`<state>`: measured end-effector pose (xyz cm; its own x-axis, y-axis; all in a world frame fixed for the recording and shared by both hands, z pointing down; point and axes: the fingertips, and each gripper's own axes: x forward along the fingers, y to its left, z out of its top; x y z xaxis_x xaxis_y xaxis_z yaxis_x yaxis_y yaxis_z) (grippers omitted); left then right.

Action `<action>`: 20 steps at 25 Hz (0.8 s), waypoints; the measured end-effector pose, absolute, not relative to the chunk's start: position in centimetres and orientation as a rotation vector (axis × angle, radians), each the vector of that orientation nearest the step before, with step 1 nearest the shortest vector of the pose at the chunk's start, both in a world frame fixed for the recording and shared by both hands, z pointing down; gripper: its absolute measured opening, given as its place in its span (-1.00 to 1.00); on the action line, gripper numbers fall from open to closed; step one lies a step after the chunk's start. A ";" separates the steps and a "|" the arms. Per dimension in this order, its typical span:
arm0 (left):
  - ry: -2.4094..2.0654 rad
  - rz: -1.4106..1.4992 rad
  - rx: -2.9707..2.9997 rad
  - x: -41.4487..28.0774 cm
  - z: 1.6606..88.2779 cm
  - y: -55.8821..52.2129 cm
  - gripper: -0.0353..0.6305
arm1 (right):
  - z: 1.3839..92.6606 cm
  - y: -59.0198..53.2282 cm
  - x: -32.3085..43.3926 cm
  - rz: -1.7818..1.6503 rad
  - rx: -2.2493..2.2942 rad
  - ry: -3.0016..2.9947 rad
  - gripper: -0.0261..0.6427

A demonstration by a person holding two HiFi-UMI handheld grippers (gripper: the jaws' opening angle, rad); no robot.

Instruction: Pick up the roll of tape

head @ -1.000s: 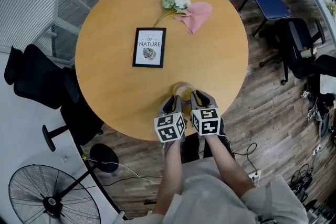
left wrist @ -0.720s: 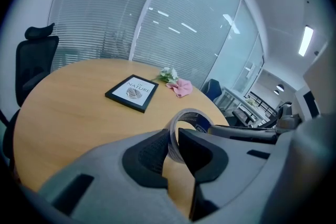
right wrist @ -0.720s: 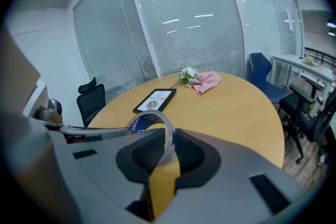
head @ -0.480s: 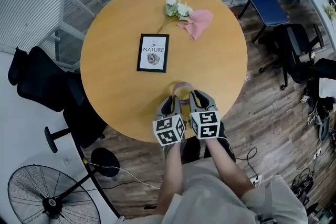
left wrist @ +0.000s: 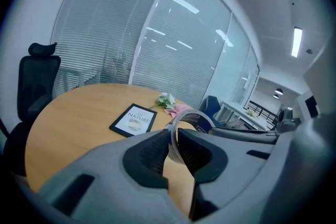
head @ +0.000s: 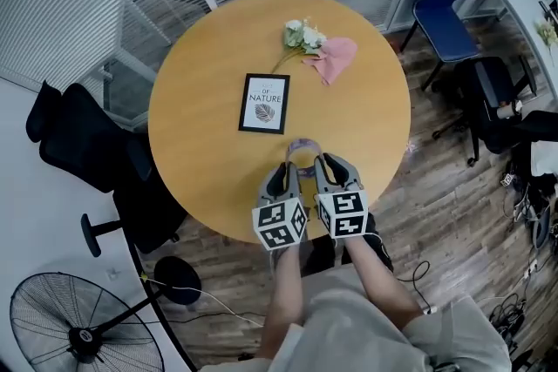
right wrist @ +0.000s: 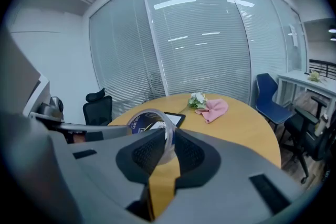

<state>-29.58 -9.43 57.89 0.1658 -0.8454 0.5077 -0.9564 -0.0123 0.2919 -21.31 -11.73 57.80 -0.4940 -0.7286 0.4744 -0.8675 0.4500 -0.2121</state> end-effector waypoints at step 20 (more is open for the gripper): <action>-1.872 0.148 2.022 -32.1 46.9 -11.1 -0.74 | 47.6 -13.8 -24.1 0.428 1.347 -2.576 -0.77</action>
<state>-32.13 -11.14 46.87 0.1069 -0.9384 0.3286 -0.9783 -0.0403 0.2033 -24.06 -13.83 47.58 -0.5632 -0.7662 0.3095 -0.8251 0.5420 -0.1597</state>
